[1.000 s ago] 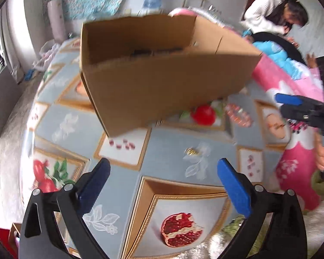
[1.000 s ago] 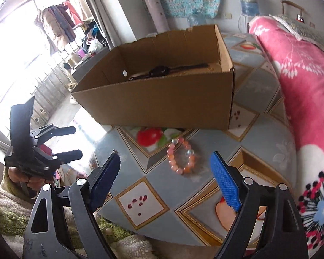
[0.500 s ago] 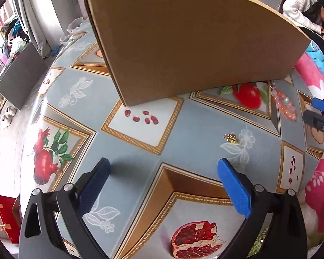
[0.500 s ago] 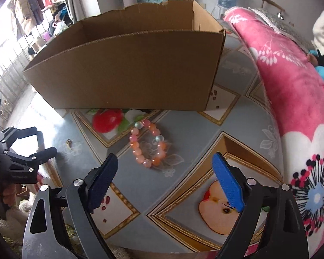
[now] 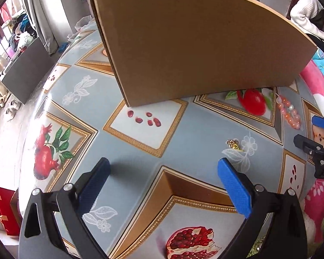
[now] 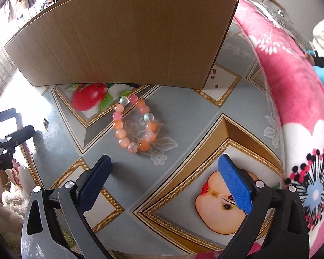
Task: Organize jewelry
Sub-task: 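Move the open right gripper to the pink bead bracelet while the left gripper approaches the small gold charm, then close the right gripper on the bead bracelet while the left gripper closes on the gold charm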
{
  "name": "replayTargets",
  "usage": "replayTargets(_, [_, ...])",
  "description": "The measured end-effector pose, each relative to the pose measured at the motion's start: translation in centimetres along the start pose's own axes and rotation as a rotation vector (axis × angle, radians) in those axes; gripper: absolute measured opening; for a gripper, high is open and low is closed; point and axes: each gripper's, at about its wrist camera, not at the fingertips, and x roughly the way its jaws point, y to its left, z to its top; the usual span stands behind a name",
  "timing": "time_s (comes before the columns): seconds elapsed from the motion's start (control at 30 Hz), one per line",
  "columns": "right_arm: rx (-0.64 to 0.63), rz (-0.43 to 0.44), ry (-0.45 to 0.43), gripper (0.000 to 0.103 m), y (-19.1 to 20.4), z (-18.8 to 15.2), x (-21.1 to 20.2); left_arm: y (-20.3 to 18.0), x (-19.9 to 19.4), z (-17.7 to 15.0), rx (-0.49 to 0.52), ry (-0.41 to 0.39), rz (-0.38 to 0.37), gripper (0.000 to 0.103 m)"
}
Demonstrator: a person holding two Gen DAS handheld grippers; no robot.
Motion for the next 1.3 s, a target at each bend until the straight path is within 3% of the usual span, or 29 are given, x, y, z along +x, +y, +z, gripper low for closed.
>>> replayTargets(0.37, [-0.015, 0.030, 0.000, 0.095, -0.9, 0.3, 0.2, 0.1, 0.0, 0.0, -0.001, -0.006, 0.000, 0.098])
replayTargets(0.57, [-0.007, 0.183, -0.160, 0.095, -0.7, 1.7, -3.1, 0.2, 0.0, -0.4, 0.007, -0.029, -0.004, 0.099])
replayTargets(0.63, [-0.040, 0.215, -0.165, 0.094, 0.1, 2.3, -3.0, 0.1, 0.0, -0.4, 0.008, -0.033, -0.007, 0.099])
replayTargets(0.8, [-0.105, 0.245, -0.111, 0.066, 1.8, 3.2, -0.8, 0.1, -0.1, -0.5, 0.009, -0.041, -0.008, 0.099])
replayTargets(0.93, [-0.128, 0.231, -0.084, 0.055, 2.5, 3.4, 0.2, 0.0, -0.2, -0.7, 0.012, -0.054, -0.009, 0.099])
replayTargets(1.0, [-0.143, 0.222, -0.073, 0.045, 2.9, 3.3, 0.5, 0.0, -0.3, -0.9, 0.020, -0.064, -0.015, 0.099])
replayTargets(1.3, [-0.174, 0.210, -0.082, 0.036, 4.1, 2.8, 0.7, 0.1, -0.4, -1.2, 0.036, -0.095, -0.028, 0.099])
